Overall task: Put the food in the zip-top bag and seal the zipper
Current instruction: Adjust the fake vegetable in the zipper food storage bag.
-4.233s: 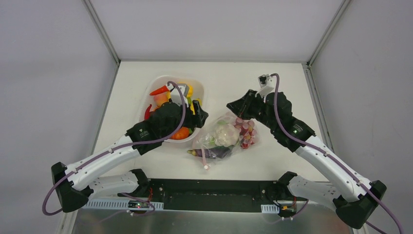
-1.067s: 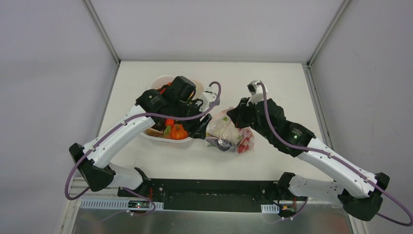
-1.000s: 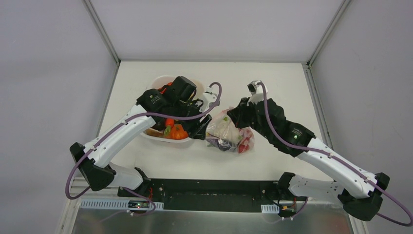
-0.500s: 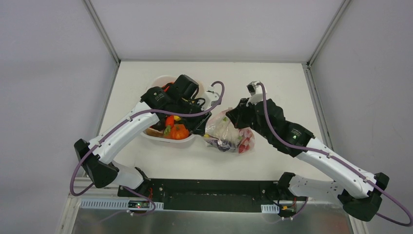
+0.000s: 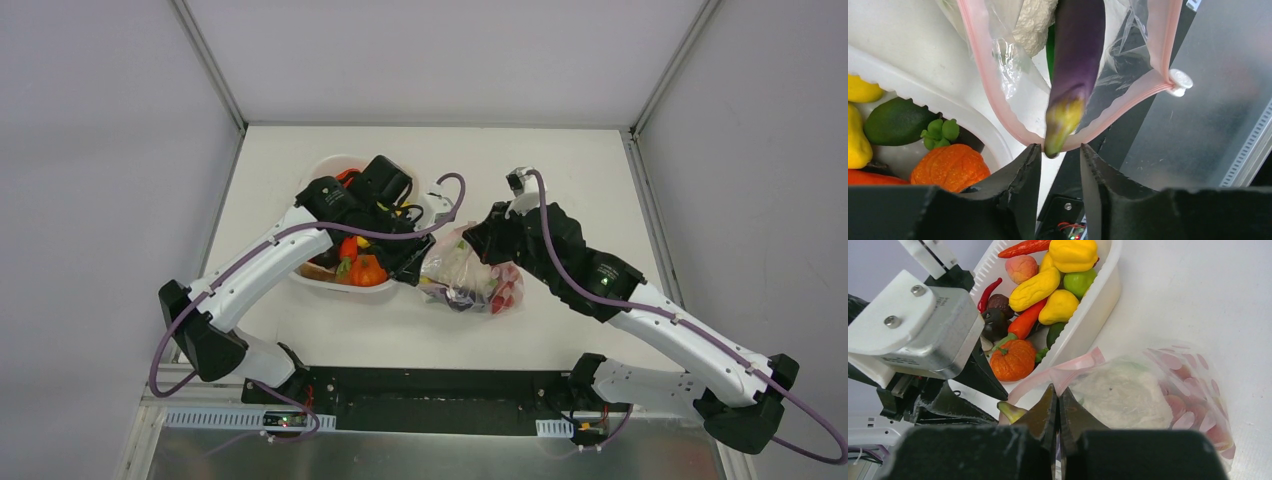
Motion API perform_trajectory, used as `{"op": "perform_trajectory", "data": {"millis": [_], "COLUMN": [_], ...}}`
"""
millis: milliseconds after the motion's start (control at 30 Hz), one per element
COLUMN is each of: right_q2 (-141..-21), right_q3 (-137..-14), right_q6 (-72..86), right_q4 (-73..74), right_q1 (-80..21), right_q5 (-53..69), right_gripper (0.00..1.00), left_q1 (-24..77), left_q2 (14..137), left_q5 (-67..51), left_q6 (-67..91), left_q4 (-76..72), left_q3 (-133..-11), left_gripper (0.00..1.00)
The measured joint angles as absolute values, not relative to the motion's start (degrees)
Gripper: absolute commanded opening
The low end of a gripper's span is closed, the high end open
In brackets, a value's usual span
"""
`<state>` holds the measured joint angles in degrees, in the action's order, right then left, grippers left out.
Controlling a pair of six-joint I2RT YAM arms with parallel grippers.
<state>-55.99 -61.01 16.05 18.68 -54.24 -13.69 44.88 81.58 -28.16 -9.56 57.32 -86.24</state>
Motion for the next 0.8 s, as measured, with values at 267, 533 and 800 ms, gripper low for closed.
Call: {"op": "perform_trajectory", "data": {"millis": [267, 533, 800], "right_q2": [-55.66, -55.40, -55.00], "right_q3": [-60.64, -60.23, -59.31], "right_q6": [16.47, 16.97, 17.98], "right_q4": [18.70, 18.61, 18.17], "right_q1": [-54.24, -54.24, -54.22], "right_q5": [-13.58, -13.39, -12.58], "right_gripper": [0.00, 0.00, 0.01], "left_q1": [44.88, 44.88, 43.16], "left_q2": [83.94, 83.31, 76.07], "left_q5": [-30.63, -31.22, -29.54], "left_q6": [-9.72, -7.99, -0.38], "left_q4": [57.63, 55.48, 44.27], "left_q3": [-86.65, -86.15, -80.55], "left_gripper": [0.00, 0.00, 0.00]}}
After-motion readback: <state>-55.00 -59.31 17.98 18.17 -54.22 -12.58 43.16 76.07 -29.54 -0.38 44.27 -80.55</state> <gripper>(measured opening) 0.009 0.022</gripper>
